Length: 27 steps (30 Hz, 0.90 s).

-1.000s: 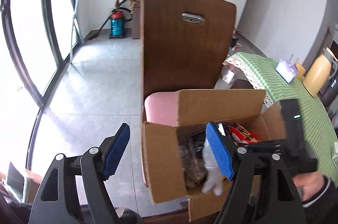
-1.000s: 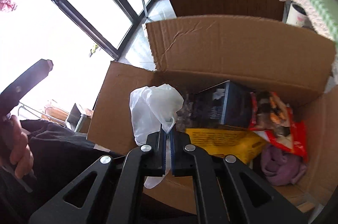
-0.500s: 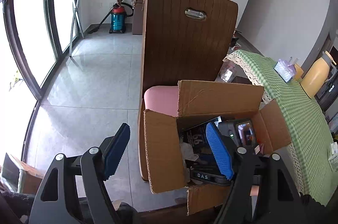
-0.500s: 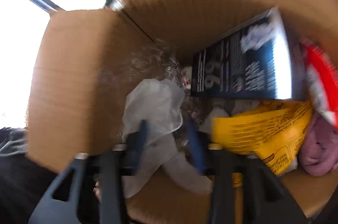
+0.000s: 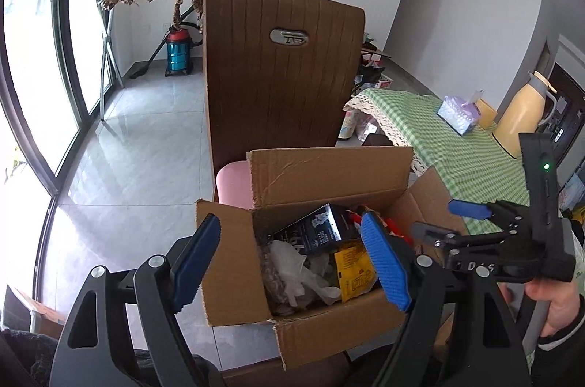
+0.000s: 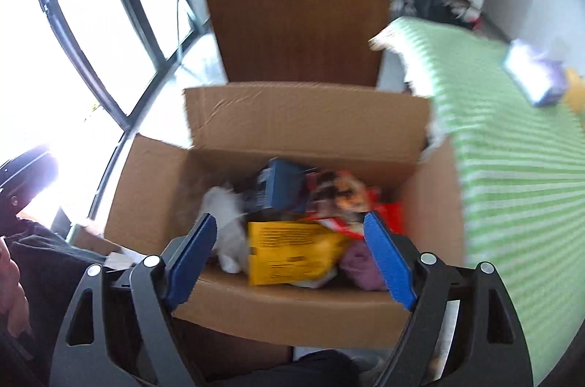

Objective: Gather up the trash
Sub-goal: 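Move both open tools back over the table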

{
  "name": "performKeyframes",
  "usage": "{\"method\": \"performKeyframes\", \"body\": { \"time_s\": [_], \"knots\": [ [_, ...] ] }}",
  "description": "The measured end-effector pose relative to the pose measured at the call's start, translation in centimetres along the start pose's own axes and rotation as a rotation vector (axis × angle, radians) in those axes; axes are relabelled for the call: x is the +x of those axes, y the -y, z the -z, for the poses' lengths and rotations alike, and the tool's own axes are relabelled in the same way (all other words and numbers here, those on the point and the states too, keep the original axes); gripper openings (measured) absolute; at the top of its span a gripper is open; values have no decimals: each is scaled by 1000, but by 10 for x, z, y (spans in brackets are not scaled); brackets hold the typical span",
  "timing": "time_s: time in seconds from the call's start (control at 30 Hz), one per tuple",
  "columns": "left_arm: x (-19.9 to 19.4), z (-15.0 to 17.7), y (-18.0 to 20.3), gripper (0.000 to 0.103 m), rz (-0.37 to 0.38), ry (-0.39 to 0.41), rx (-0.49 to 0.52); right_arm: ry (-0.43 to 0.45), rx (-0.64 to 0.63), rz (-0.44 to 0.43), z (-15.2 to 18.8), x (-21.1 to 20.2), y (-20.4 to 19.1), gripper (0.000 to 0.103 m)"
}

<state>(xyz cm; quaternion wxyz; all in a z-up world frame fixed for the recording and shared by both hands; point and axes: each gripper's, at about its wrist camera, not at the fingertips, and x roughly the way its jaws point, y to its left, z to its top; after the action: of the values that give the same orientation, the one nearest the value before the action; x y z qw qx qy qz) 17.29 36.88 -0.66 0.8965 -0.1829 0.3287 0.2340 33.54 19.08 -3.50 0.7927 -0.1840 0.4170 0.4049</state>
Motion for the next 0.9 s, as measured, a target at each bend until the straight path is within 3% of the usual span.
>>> {"method": "performKeyframes", "body": {
  "time_s": [0.13,0.3,0.53,0.67,0.8,0.9],
  "knots": [
    [-11,1,29,79,24,30,44,75,49,69,10,-39,24,82],
    [-26,4,59,84,32,86,87,145,99,74,21,-55,47,83],
    [-45,7,78,91,-69,206,136,221,129,68,33,-77,57,83],
    [-49,10,90,94,-77,220,153,287,162,79,44,-97,68,83],
    [-46,12,114,95,-27,226,202,349,193,156,72,-129,93,83],
    [-40,16,151,95,54,218,247,379,246,233,104,-160,122,83]
  ]
}}
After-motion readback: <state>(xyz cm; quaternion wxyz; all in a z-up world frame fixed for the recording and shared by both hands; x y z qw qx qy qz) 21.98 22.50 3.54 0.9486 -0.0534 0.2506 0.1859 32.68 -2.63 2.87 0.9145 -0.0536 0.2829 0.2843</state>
